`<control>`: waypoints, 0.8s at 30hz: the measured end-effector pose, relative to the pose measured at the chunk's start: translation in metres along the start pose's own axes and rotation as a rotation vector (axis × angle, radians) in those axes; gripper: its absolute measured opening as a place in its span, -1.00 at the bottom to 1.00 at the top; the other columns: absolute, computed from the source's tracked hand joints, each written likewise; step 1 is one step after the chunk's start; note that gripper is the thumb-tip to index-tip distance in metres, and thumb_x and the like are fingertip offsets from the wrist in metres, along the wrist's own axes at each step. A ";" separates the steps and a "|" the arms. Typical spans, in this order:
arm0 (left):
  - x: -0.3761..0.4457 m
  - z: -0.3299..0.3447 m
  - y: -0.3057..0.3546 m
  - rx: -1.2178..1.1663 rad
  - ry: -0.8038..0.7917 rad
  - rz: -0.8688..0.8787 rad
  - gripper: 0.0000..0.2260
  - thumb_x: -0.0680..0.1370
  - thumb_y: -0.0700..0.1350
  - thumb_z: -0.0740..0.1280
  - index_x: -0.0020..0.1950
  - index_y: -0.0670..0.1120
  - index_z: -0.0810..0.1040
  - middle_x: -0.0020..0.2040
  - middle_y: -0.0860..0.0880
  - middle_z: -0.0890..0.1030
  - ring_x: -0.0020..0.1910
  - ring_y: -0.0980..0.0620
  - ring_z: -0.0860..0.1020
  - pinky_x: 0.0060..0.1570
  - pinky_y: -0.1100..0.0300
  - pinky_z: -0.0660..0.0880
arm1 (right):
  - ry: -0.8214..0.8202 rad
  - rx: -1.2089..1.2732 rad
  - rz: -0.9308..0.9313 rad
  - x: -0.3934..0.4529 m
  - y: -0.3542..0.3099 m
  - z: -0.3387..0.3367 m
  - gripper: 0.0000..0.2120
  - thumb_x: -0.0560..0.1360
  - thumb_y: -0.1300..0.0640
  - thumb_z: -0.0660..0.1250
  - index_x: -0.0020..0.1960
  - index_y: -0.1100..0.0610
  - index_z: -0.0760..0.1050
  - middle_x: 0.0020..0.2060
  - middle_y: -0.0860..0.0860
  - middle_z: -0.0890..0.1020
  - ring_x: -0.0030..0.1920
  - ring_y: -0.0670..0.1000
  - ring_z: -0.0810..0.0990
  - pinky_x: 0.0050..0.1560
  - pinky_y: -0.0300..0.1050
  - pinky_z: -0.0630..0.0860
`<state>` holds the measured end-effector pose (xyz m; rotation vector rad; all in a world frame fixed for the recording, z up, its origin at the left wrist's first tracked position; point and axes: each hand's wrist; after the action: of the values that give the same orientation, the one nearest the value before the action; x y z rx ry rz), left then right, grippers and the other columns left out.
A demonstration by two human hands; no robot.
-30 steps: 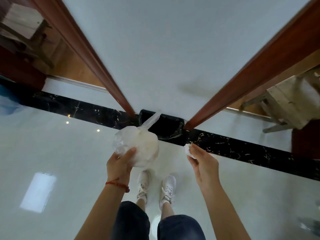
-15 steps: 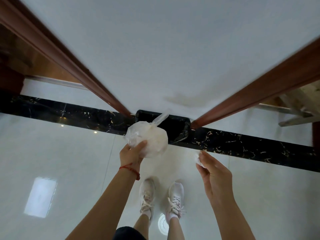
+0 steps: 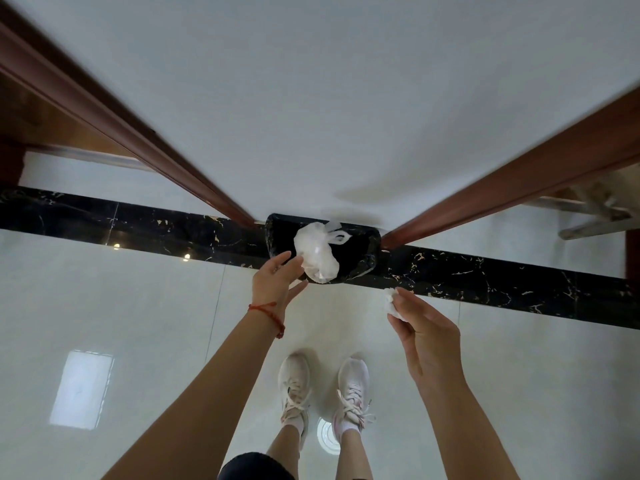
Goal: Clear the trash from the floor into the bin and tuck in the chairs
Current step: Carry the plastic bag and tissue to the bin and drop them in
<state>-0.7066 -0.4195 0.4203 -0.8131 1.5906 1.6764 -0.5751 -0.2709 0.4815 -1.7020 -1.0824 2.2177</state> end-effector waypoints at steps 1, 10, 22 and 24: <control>-0.002 -0.001 0.000 0.086 0.005 0.045 -0.64 0.47 -0.18 0.36 0.24 -0.19 0.44 0.08 -0.13 0.56 0.03 -0.01 0.55 -0.01 0.08 0.54 | 0.003 -0.008 0.003 0.001 0.001 0.001 -0.88 0.39 0.33 0.38 -0.10 0.18 0.61 -0.28 -0.03 0.72 -0.19 -0.10 0.68 -0.24 -0.33 0.58; -0.019 -0.042 -0.012 1.340 -0.039 0.791 -0.57 0.52 -0.07 0.29 0.35 -0.15 0.35 0.37 -0.14 0.41 0.39 -0.13 0.31 0.35 0.02 0.22 | 0.000 -0.235 -0.060 0.025 0.020 0.033 -0.80 0.37 0.31 0.42 -0.30 0.02 0.63 -0.29 0.01 0.67 -0.26 -0.08 0.65 -0.15 -0.26 0.59; -0.022 -0.068 -0.003 1.437 0.004 0.903 -0.58 0.44 -0.14 0.40 0.25 -0.24 0.45 0.25 -0.25 0.51 0.26 -0.26 0.45 0.23 -0.13 0.35 | -0.034 -0.212 -0.051 0.076 0.037 0.092 -0.96 0.35 0.24 0.44 -0.22 0.20 0.64 -0.29 0.01 0.63 -0.19 -0.08 0.62 -0.06 -0.19 0.61; -0.022 -0.069 -0.002 1.422 0.008 0.897 -0.59 0.45 -0.13 0.39 0.25 -0.24 0.44 0.25 -0.25 0.51 0.27 -0.25 0.44 0.24 -0.11 0.33 | 0.007 -0.158 0.004 0.084 0.041 0.091 -0.73 0.39 0.23 0.43 0.07 0.26 0.56 -0.07 0.10 0.64 -0.11 -0.03 0.63 -0.11 -0.21 0.61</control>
<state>-0.6934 -0.4896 0.4330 0.7010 2.6739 0.5071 -0.6732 -0.2987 0.3999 -1.7717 -1.2840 2.1793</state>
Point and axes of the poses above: each hand's wrist, its own x-axis towards the middle knuckle, its own z-axis out of the palm, y = z × x
